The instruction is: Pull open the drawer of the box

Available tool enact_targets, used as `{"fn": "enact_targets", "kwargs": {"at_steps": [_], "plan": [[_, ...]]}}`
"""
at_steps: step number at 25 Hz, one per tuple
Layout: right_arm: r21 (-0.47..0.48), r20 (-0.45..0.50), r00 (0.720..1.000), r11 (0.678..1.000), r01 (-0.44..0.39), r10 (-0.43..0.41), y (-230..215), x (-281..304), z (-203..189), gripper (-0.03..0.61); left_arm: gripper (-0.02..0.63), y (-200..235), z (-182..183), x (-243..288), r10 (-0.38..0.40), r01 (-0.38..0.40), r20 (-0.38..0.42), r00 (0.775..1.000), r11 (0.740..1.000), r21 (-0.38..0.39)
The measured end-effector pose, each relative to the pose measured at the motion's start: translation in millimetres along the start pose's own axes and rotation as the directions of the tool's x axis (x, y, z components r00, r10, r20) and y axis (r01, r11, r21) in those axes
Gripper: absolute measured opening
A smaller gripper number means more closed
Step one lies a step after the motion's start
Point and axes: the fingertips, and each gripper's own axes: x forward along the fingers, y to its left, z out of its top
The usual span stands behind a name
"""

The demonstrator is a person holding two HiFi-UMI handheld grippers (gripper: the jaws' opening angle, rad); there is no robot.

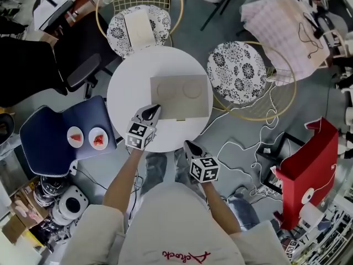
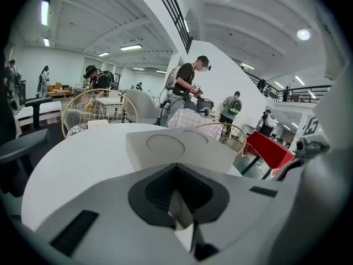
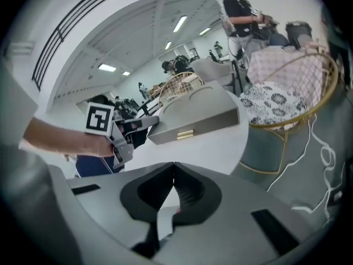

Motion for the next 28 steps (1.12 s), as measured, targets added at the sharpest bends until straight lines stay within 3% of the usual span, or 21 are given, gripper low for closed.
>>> {"fn": "enact_targets", "kwargs": {"at_steps": [2, 4, 6, 8, 10, 11, 13, 16, 17, 18, 21, 23, 25, 28], "plan": [[0.179, 0.037, 0.998, 0.982, -0.056, 0.050, 2.2, 4.2, 4.7, 0.015, 0.012, 0.3, 0.9, -0.3, 0.002, -0.002, 0.002, 1.000, 1.000, 0.000], [0.390, 0.105, 0.991, 0.913, -0.122, 0.087, 1.3, 7.6, 9.5, 0.015, 0.011, -0.2, 0.3, -0.9, 0.002, -0.002, 0.001, 1.000, 1.000, -0.001], [0.588, 0.180, 0.979, 0.788, -0.181, 0.091, -4.5, 11.8, 12.9, 0.015, 0.011, -0.6, -0.7, -0.8, 0.001, -0.001, 0.003, 1.000, 1.000, -0.003], [0.733, 0.249, 0.966, 0.637, -0.237, 0.073, -13.1, 16.5, 15.7, 0.015, 0.011, -0.8, -1.2, -0.1, 0.000, 0.000, 0.005, 1.000, 1.000, -0.006], [0.820, 0.323, 0.945, 0.485, -0.306, 0.050, -20.5, 20.6, 18.8, 0.015, 0.012, -0.7, -1.1, 0.3, 0.000, 0.000, 0.004, 1.000, 1.000, -0.007], [0.842, 0.352, 0.935, 0.423, -0.334, 0.037, -23.6, 22.5, 19.1, 0.015, 0.011, -0.7, -0.9, 0.5, 0.000, 0.000, 0.004, 1.000, 1.000, -0.006], [0.869, 0.382, 0.924, 0.337, -0.363, 0.011, -28.6, 26.9, 15.6, 0.015, 0.011, -0.7, 0.0, 0.7, -0.001, 0.001, 0.008, 1.000, 1.000, -0.005], [0.883, 0.421, 0.907, 0.239, -0.404, -0.024, -31.7, 30.6, 13.7, 0.015, 0.011, -1.4, -0.2, 0.6, -0.003, 0.003, 0.003, 1.000, 1.000, -0.007], [0.880, 0.434, 0.900, 0.230, -0.415, -0.035, -33.1, 30.9, 13.9, 0.015, 0.011, -1.8, -0.6, 0.8, -0.005, 0.005, -0.001, 1.000, 1.000, -0.006], [0.875, 0.440, 0.897, 0.243, -0.419, -0.038, -33.4, 31.5, 14.6, 0.017, 0.011, -1.9, -0.5, 1.0, -0.007, 0.007, -0.003, 1.000, 1.000, -0.004], [0.856, 0.442, 0.897, 0.310, -0.414, -0.021, -31.0, 36.1, 17.7, 0.027, 0.011, -0.8, 0.7, 1.2, -0.014, 0.013, -0.004, 1.000, 1.000, -0.005], [0.846, 0.462, 0.887, 0.310, -0.434, -0.019, -31.6, 38.6, 22.1, 0.111, 0.011, -0.8, 0.0, 1.1, -0.014, 0.014, -0.010, 1.000, 1.000, -0.010], [0.835, 0.486, 0.874, 0.305, -0.458, -0.016, -33.3, 42.0, 28.4, 0.117, 0.011, -1.3, -1.3, 2.2, -0.017, 0.017, -0.013, 1.000, 1.000, -0.009], [0.815, 0.507, 0.862, 0.322, -0.482, 0.008, -32.1, 49.3, 38.5, 0.117, 0.011, -1.3, -1.4, 1.8, -0.023, 0.023, -0.019, 1.000, 1.000, -0.002]]}}
